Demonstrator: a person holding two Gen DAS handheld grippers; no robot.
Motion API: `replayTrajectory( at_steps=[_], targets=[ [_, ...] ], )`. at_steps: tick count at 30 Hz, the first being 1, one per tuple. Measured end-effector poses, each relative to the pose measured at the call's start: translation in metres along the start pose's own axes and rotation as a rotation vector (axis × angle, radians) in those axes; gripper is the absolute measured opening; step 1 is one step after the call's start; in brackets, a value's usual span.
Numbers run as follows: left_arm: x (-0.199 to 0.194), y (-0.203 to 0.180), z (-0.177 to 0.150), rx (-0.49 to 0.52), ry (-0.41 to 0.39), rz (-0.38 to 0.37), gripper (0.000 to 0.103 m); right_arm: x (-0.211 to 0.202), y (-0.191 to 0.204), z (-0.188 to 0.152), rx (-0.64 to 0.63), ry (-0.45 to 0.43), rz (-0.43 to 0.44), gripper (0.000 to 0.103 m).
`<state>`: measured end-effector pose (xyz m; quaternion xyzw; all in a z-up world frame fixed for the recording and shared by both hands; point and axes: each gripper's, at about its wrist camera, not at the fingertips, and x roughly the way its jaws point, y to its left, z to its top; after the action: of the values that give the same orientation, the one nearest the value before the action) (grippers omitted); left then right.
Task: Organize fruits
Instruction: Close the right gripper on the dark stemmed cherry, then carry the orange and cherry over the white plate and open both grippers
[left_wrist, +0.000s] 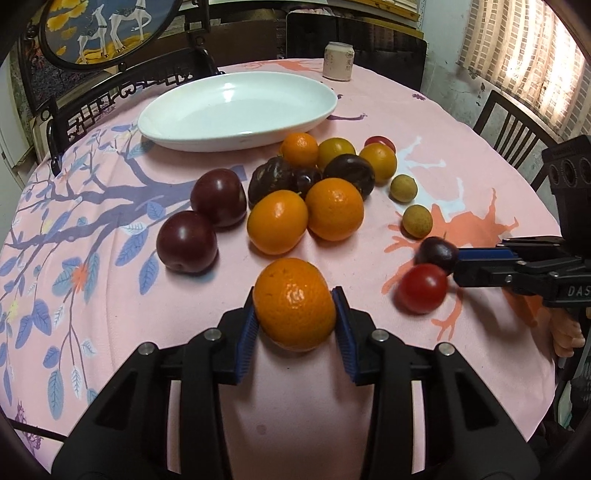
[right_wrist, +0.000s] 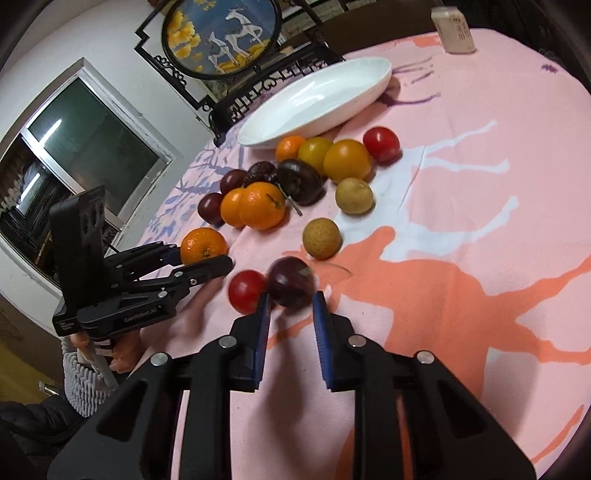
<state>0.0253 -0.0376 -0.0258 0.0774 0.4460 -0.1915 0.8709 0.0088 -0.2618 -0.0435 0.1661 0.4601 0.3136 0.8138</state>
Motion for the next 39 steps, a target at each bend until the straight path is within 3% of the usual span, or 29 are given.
replayTrajectory(
  at_steps=[3, 9, 14, 21, 28, 34, 39],
  targets=[
    [0.001, -0.001, 0.001, 0.004, 0.002, 0.002, 0.04, 0.004, -0.003, 0.005, 0.03, 0.002, 0.025, 0.025],
    [0.002, -0.003, 0.001, 0.012, 0.002, 0.006, 0.041, 0.013, 0.012, 0.011, -0.019, 0.003, -0.031, 0.026],
    [0.002, -0.003, 0.001, 0.016, 0.003, 0.007, 0.042, 0.021, 0.018, 0.019, -0.036, 0.001, -0.054, 0.034],
    [0.002, -0.004, 0.001, 0.022, 0.004, 0.01, 0.043, 0.033, 0.042, 0.018, -0.171, 0.035, -0.115, 0.027],
    [-0.003, -0.002, 0.004, 0.011, -0.009, 0.004, 0.038, 0.006, 0.046, 0.014, -0.225, -0.055, -0.184, 0.027],
    [-0.02, 0.006, 0.057, -0.002, -0.1, 0.052, 0.038, -0.02, 0.053, 0.079, -0.224, -0.24, -0.231, 0.027],
    [-0.01, 0.027, 0.114, -0.052, -0.155, 0.155, 0.039, 0.02, 0.04, 0.152, -0.15, -0.272, -0.251, 0.027]
  ],
)
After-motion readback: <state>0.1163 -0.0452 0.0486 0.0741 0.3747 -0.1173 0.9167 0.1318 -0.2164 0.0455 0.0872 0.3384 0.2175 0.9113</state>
